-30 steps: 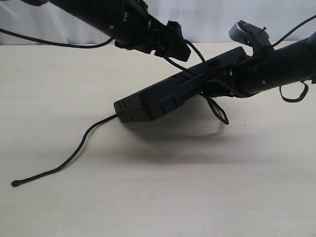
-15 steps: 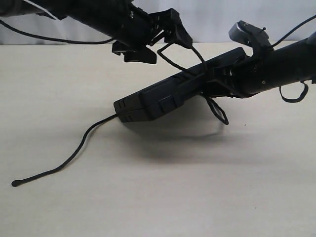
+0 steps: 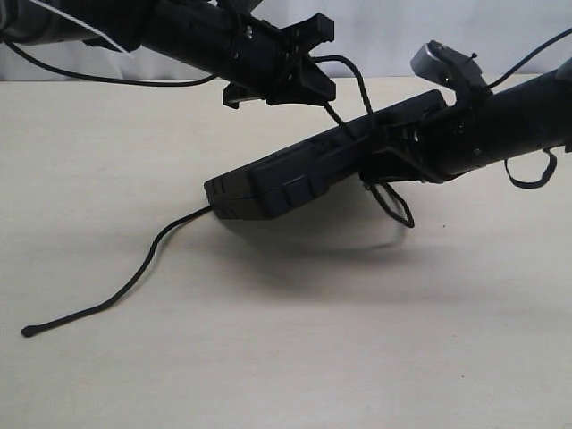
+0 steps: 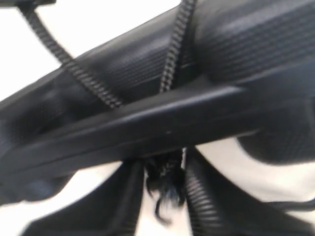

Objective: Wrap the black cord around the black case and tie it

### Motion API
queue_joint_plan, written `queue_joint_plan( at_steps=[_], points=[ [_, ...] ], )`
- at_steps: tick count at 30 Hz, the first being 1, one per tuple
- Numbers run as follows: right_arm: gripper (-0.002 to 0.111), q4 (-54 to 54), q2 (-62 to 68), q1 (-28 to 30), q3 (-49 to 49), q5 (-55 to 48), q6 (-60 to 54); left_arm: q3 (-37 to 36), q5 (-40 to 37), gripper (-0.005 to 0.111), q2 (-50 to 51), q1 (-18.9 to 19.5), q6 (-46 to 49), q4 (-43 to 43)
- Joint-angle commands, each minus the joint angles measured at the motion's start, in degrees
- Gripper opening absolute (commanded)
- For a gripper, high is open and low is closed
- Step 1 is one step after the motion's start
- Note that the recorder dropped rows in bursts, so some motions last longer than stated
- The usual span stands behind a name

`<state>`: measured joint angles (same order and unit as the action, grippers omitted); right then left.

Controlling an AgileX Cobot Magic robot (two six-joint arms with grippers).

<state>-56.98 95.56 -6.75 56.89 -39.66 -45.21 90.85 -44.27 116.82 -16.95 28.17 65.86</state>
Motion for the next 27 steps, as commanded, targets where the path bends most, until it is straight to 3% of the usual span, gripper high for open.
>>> queue_joint_plan(
  at_steps=[1,4,7,12,17,21,27],
  points=[
    [0.053,3.0,-0.7,0.0,0.4,-5.7,1.7,0.4,-0.3,0.0,-0.2,-0.3,0.3,0.9],
    [0.06,13.6,-1.8,0.0,0.4,-7.4,5.0,0.4,-0.3,0.0,-0.2,-0.3,0.3,0.9],
    [0.06,25.3,-3.7,0.0,0.4,-7.1,12.9,0.4,-0.4,0.0,-0.2,-0.3,0.3,0.9],
    [0.06,32.2,-7.4,0.3,0.4,-5.3,18.5,0.4,-1.0,0.0,-0.2,-0.4,0.3,0.9],
    [0.06,27.5,-9.7,0.3,0.4,-5.2,15.3,0.4,-3.3,0.0,-0.2,-0.4,0.3,1.0],
    [0.06,22.9,-11.6,0.0,0.4,-5.2,2.0,0.5,-3.7,0.0,-0.2,-0.4,1.1,0.8],
    [0.06,8.9,-11.2,-0.1,-1.7,-2.3,-15.4,0.6,-3.8,0.0,-0.2,-0.4,10.0,0.9]
  ],
)
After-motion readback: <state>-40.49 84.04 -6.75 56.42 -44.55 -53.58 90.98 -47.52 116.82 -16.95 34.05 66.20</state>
